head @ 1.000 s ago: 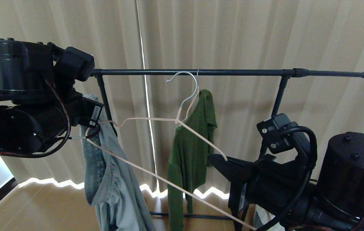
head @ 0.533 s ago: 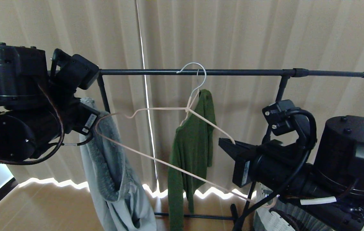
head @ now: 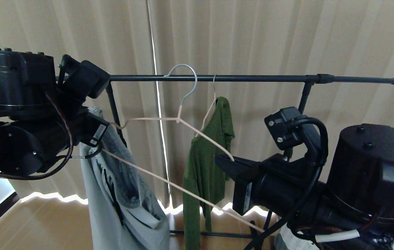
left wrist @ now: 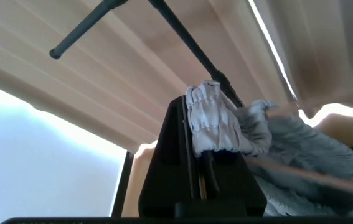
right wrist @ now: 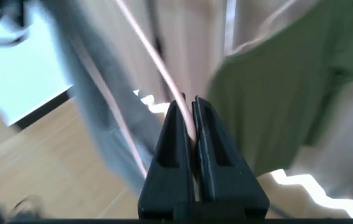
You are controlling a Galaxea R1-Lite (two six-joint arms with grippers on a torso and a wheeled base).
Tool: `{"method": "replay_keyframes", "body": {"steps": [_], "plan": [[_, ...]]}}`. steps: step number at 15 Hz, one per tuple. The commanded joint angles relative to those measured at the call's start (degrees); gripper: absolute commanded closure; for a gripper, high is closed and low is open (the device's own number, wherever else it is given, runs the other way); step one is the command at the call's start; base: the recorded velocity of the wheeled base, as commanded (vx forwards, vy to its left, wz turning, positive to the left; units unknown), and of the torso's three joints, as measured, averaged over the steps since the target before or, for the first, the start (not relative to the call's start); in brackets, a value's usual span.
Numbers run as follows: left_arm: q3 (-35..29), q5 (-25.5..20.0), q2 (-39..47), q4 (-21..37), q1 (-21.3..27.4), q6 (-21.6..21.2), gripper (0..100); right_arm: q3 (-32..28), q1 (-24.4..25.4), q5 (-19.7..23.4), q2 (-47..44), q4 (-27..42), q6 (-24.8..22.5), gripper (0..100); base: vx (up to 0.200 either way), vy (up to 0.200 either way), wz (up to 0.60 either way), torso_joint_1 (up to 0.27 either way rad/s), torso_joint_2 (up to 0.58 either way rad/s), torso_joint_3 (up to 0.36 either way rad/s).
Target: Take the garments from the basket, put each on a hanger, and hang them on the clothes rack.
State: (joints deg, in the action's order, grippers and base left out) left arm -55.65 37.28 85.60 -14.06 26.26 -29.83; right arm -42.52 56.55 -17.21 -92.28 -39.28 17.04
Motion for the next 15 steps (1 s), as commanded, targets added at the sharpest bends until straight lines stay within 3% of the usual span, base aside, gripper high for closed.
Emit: {"method": "replay_keyframes", "body": {"steps": [1,9,14,15], "plan": [[-1.0,0.1,0.9,-0.1,0.1,0.3,100,-0.3,2.5,0.0,-0.6,0.3,1.9,100,0.0,0.0,0.0,0.0,0.0,0.0],[-2.3,0.1,-1.1,0.1,1.4,1.4,100,-4.2,2.3,-0.6,-10.5,-0.8,3.7,100,0.0,0.0,0.0,0.0,0.0,0.0],[-2.3,0.1,-4.7,0.1,5.0,1.4,100,-8.8,1.5,-0.6,-13.5,-0.7,5.1,100,0.0,0.0,0.0,0.0,0.0,0.0],[-2.3,0.1,-5.2,0.2,8.4,3.3,100,-10.0,1.3,-0.6,-13.7,-0.7,5.1,100,0.0,0.0,0.0,0.0,0.0,0.0]]}}
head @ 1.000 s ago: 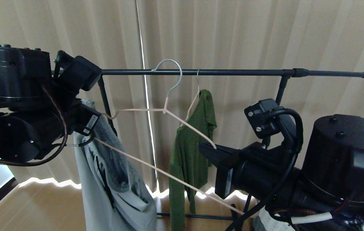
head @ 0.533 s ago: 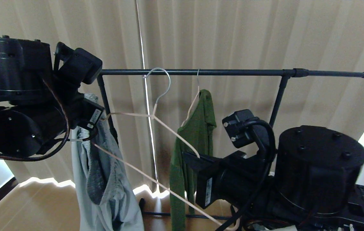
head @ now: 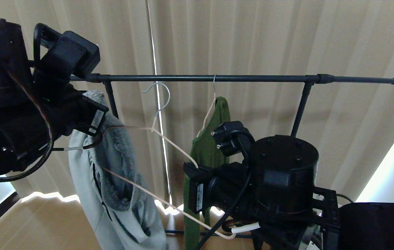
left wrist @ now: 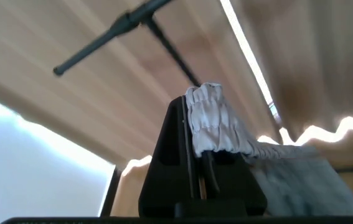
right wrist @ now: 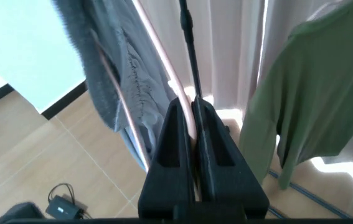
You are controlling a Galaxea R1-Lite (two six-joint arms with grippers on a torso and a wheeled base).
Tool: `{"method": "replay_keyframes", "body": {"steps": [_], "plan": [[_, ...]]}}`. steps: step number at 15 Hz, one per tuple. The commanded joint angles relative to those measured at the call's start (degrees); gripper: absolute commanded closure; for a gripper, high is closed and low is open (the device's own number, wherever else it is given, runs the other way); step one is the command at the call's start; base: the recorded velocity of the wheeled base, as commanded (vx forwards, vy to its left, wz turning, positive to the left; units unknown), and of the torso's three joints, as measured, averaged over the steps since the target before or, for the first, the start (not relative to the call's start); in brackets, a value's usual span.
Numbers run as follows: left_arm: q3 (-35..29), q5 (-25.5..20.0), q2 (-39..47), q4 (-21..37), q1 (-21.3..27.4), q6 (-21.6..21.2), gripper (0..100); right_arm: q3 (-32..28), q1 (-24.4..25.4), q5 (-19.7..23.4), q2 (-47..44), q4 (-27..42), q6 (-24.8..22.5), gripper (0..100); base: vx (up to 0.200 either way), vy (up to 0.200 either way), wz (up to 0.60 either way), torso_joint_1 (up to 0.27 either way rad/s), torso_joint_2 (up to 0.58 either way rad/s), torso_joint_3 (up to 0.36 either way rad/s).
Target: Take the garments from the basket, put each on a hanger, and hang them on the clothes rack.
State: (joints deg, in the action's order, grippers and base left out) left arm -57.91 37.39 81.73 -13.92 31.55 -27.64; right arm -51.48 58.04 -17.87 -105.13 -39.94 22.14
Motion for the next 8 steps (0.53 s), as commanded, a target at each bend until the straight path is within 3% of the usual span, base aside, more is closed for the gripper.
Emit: {"method": "replay_keyframes", "body": {"steps": [1,8], "plan": [[0.1,0.0,-1.3,0.1,4.8,2.0,100,-1.4,-0.3,0.0,-1.0,-0.1,0.0,100,0.0,0.0,0.0,0.0,0.0,0.0],[-0.5,-0.1,-1.3,0.0,13.1,7.3,100,-2.7,-0.8,0.0,-1.8,-0.1,0.0,100,0.0,0.0,0.0,0.0,0.0,0.0]]}}
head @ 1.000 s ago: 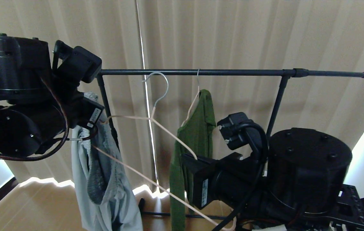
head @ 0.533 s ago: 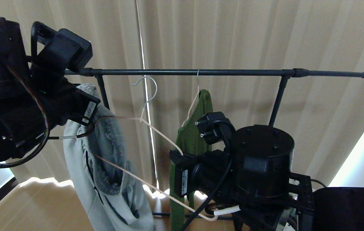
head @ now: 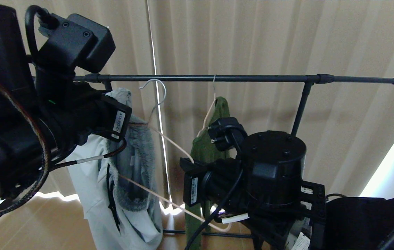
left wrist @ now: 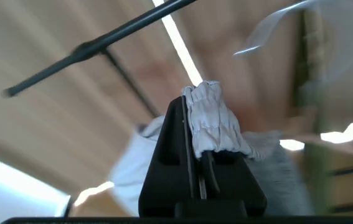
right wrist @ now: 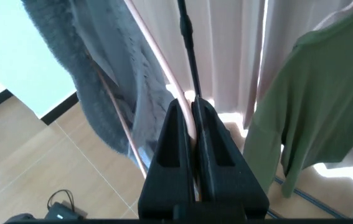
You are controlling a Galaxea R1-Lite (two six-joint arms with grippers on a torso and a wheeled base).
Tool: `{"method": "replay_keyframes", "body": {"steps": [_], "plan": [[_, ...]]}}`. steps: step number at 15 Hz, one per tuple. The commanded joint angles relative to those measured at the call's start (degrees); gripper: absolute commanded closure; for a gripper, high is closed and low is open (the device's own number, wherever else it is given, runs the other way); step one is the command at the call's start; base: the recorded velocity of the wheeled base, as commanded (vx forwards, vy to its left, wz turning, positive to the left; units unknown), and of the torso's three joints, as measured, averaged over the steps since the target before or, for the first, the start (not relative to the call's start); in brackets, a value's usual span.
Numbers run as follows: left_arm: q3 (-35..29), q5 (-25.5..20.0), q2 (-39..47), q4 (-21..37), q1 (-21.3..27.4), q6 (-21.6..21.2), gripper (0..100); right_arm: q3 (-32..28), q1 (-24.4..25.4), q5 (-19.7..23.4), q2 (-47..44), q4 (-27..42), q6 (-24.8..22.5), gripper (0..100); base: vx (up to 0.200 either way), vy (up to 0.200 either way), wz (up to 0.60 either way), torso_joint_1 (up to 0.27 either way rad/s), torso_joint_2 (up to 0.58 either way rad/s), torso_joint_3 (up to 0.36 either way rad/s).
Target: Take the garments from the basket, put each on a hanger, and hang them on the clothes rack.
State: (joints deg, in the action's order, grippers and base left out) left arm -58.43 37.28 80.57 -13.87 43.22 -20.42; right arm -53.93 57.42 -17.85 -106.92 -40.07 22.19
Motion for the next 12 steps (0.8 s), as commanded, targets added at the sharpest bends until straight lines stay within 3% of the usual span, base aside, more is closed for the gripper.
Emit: {"method": "replay_keyframes", "body": {"steps": [1,5,8,9,10,11,12], "plan": [[0.0,-0.1,-0.2,0.0,2.0,0.3,100,-0.2,-0.6,0.0,0.0,0.0,0.0,100,0.0,0.0,0.0,0.0,0.0,0.0],[0.8,-0.7,-0.8,0.0,2.2,1.4,100,0.0,-3.9,0.1,1.0,-1.0,-0.1,100,0.0,0.0,0.0,0.0,0.0,0.0],[5.3,-10.5,-3.5,0.0,2.1,2.0,100,0.7,-4.9,0.5,4.4,-3.0,-0.5,100,0.0,0.0,0.0,0.0,0.0,0.0],[5.6,-11.8,-3.8,0.0,2.1,2.0,100,0.8,-4.9,0.5,4.8,-3.0,-0.5,100,0.0,0.0,0.0,0.0,0.0,0.0],[6.7,-16.4,-4.5,-0.1,1.9,2.1,100,1.1,-5.0,0.5,6.0,-3.0,-1.0,100,0.0,0.0,0.0,0.0,0.0,0.0],[6.8,-17.1,-4.6,-0.1,1.8,2.1,100,1.2,-5.0,0.6,6.1,-3.0,-1.1,100,0.0,0.0,0.0,0.0,0.0,0.0],[8.4,-22.6,-5.7,-0.2,1.3,2.1,100,1.6,-5.4,0.6,7.2,-3.2,-1.7,100,0.0,0.0,0.0,0.0,0.0,0.0]]}}
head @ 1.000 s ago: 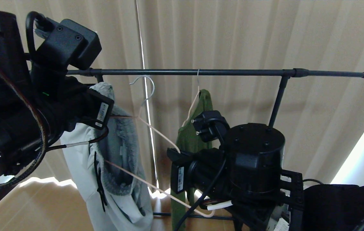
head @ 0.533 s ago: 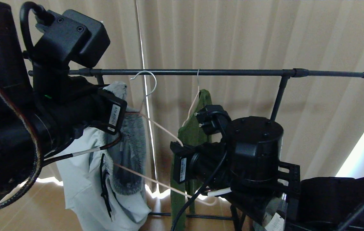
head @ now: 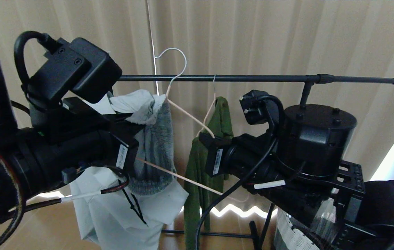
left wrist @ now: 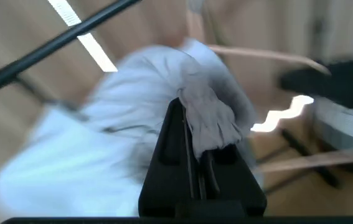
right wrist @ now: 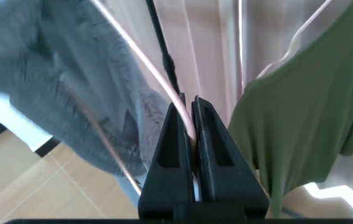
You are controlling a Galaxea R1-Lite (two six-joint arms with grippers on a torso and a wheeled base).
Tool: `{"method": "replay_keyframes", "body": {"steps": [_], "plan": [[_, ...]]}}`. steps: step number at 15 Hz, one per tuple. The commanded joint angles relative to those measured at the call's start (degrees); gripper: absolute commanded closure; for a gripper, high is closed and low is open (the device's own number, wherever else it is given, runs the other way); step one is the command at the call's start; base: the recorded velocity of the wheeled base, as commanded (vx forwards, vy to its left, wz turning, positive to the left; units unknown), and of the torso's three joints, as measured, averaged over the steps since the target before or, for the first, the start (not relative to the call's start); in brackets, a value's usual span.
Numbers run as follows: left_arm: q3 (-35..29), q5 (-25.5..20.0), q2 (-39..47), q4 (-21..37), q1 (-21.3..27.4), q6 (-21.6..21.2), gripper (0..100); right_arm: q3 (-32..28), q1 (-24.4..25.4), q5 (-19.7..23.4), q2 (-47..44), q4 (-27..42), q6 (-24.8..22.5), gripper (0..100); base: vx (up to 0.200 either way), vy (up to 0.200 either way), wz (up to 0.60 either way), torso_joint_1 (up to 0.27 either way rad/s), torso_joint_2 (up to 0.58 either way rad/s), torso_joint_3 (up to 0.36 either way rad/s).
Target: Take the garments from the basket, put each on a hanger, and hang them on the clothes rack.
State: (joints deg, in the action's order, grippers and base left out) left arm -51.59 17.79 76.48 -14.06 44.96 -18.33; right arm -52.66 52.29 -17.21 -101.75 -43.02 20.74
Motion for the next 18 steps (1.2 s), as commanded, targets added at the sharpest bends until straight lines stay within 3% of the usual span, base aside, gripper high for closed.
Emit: {"method": "replay_keyframes", "body": {"steps": [1,3,9,10,13,15,18], "plan": [[3.9,-9.4,-2.7,-0.1,-1.5,0.1,100,1.0,-0.4,0.0,3.1,-0.2,-0.3,100,0.0,0.0,0.0,0.0,0.0,0.0],[4.9,-12.1,-2.8,-0.2,-2.6,0.0,100,2.2,-0.4,0.1,4.3,-0.3,-0.5,100,0.0,0.0,0.0,0.0,0.0,0.0],[5.7,-12.2,-2.7,-0.4,-2.9,-0.1,100,2.9,-0.4,0.1,5.8,-0.3,-0.5,100,0.0,0.0,0.0,0.0,0.0,0.0],[5.7,-12.2,-2.8,-0.4,-2.9,-0.1,0,3.1,-0.4,0.1,6.0,-0.3,-0.5,100,0.0,0.0,0.0,0.0,0.0,0.0],[5.8,-12.6,-3.8,-0.4,-2.7,-0.2,0,3.9,-0.4,0.1,6.7,-0.7,-2.3,100,0.0,0.0,0.0,0.0,0.0,0.0],[6.4,-17.3,-6.2,-0.4,-2.9,-0.2,0,5.4,-0.8,0.1,6.9,-3.9,-3.8,100,0.0,0.0,0.0,0.0,0.0,0.0],[8.1,-19.9,-9.6,-0.4,-2.9,-0.4,0,8.8,-4.7,2.6,7.0,-8.2,-7.0,100,0.0,0.0,0.0,0.0,0.0,0.0]]}}
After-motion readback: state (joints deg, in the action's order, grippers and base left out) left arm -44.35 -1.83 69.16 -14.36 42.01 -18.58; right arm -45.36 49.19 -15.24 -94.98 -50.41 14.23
